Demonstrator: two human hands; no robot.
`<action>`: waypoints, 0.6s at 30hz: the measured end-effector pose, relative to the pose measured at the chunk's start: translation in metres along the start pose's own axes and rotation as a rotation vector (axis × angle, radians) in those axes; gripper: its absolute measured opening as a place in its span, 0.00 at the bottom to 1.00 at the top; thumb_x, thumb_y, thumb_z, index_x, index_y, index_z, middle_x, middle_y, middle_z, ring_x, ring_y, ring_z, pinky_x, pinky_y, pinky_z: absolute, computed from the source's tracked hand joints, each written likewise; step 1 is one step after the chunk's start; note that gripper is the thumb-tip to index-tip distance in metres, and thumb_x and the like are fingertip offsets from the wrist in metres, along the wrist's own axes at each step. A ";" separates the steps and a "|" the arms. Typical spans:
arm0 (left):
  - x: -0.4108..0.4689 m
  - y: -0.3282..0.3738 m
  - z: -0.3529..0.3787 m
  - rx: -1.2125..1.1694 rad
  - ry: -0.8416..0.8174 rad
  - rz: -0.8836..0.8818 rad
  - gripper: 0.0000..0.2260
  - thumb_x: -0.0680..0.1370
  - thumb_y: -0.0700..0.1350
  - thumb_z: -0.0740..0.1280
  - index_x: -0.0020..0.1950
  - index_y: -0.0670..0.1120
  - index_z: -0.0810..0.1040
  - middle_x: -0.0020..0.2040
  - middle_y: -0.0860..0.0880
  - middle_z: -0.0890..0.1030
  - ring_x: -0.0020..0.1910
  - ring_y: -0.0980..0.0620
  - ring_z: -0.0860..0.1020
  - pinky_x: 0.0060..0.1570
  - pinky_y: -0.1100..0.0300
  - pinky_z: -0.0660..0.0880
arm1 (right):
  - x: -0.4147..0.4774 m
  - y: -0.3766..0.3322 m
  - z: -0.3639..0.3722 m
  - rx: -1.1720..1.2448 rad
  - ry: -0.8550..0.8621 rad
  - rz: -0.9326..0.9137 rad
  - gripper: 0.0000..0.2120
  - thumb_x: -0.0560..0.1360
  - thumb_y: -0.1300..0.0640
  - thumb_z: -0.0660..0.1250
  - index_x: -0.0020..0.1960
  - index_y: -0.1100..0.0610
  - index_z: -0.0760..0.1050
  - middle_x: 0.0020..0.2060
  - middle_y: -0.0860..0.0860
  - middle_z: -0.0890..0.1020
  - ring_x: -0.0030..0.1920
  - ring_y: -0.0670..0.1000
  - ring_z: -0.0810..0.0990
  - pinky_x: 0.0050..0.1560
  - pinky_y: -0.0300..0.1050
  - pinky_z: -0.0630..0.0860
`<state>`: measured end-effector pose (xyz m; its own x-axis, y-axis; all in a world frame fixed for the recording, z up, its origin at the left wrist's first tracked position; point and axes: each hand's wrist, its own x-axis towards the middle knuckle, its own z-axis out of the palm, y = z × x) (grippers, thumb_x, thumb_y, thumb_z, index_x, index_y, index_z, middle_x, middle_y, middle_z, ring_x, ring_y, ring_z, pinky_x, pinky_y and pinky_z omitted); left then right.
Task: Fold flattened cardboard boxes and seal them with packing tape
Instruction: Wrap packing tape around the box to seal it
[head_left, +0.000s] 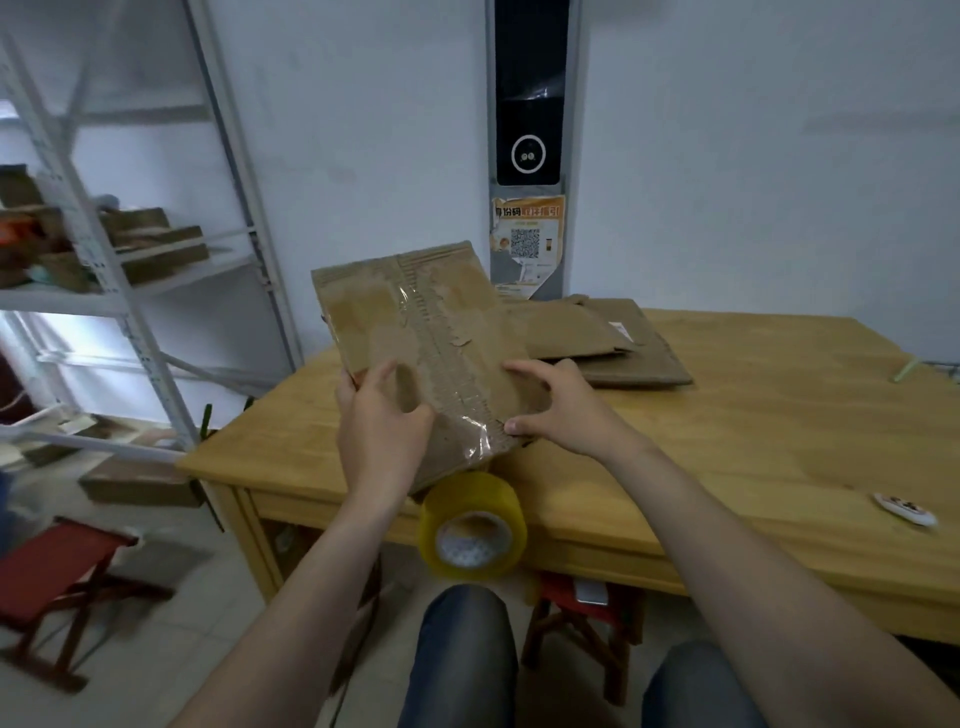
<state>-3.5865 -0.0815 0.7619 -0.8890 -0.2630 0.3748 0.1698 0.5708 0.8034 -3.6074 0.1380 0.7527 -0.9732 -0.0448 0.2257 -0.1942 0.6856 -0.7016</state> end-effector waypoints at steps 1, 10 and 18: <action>0.005 -0.002 -0.003 0.006 0.007 0.003 0.26 0.78 0.48 0.73 0.75 0.54 0.72 0.79 0.49 0.62 0.75 0.48 0.66 0.65 0.52 0.70 | 0.002 -0.004 0.001 0.006 0.012 -0.005 0.39 0.68 0.51 0.82 0.74 0.40 0.70 0.59 0.51 0.67 0.60 0.50 0.71 0.71 0.46 0.68; 0.047 0.030 0.021 -0.040 -0.107 0.168 0.25 0.76 0.49 0.73 0.73 0.54 0.76 0.75 0.50 0.68 0.72 0.49 0.70 0.64 0.49 0.75 | 0.001 -0.018 -0.051 -0.136 0.226 0.077 0.41 0.65 0.43 0.81 0.74 0.36 0.68 0.67 0.52 0.71 0.66 0.53 0.74 0.72 0.53 0.70; 0.064 0.086 0.107 -0.051 -0.341 0.331 0.23 0.77 0.47 0.71 0.72 0.56 0.76 0.76 0.49 0.68 0.74 0.48 0.69 0.68 0.44 0.73 | -0.039 0.008 -0.105 -0.288 0.419 0.297 0.36 0.71 0.44 0.77 0.76 0.41 0.67 0.63 0.55 0.67 0.61 0.61 0.77 0.62 0.48 0.73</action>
<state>-3.6745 0.0342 0.8054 -0.8711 0.2018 0.4477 0.4803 0.5398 0.6913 -3.5583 0.2209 0.8095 -0.8379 0.4300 0.3362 0.1775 0.7971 -0.5771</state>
